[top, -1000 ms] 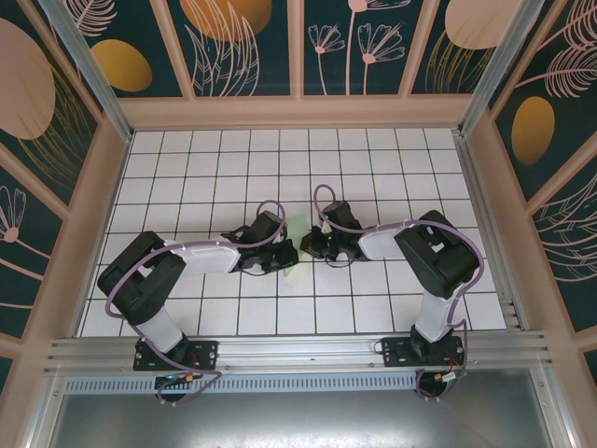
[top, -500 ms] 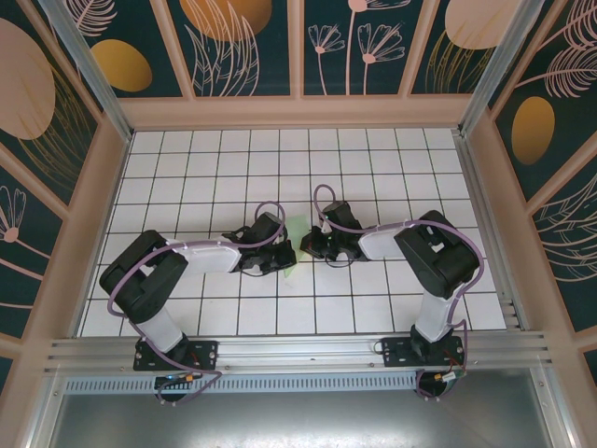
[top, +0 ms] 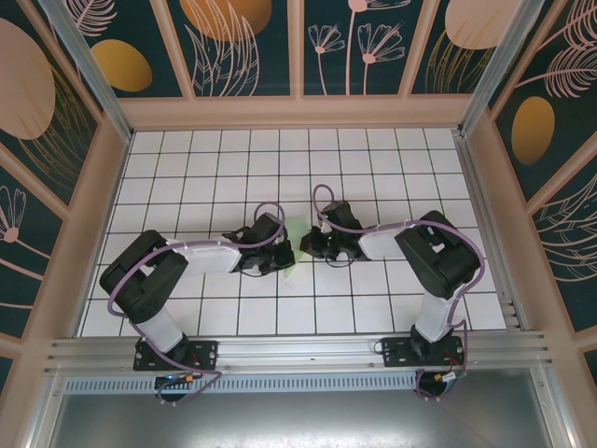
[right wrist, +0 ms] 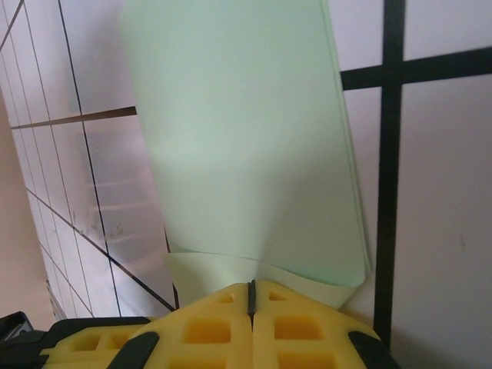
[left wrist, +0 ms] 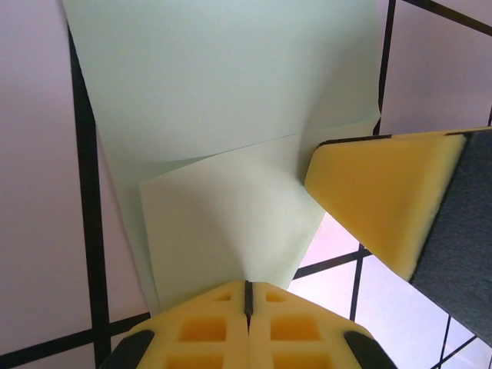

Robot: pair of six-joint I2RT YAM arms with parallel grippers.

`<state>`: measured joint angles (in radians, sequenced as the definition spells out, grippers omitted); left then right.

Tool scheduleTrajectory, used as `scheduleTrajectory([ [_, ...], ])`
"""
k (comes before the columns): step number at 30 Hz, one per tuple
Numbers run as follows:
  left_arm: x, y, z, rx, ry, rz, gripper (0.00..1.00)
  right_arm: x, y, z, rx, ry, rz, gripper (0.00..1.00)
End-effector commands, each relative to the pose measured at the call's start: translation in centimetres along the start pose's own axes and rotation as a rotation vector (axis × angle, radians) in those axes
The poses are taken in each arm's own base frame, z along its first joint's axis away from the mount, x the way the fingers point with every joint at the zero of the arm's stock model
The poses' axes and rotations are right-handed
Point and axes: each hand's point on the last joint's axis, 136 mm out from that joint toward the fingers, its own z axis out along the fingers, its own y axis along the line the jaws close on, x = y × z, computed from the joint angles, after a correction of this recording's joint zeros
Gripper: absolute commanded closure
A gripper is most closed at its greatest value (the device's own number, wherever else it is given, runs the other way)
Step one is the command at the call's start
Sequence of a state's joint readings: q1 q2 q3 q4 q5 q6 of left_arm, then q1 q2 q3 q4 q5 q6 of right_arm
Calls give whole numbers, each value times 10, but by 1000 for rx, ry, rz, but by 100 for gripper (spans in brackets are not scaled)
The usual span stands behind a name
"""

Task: Fold a paper plane with a square sheet of paper (pick it up from the middle)
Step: Third fold the triangle at the center of the table.

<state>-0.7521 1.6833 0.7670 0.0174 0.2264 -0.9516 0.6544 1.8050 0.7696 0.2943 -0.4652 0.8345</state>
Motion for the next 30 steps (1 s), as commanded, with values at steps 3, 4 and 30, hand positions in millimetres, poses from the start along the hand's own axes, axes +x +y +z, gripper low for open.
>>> scheduleTrajectory([
  [3,3,10,1,-42,7,-3,93,-8,20,-13,-42,-38,-76,95],
  [4,3,11,1,-45,8,-4,93,-9,21,-15,-46,-44,-79,95],
  [30,10,23,0,-62,1,-52,98,13,16,15,-33,65,-84,95],
])
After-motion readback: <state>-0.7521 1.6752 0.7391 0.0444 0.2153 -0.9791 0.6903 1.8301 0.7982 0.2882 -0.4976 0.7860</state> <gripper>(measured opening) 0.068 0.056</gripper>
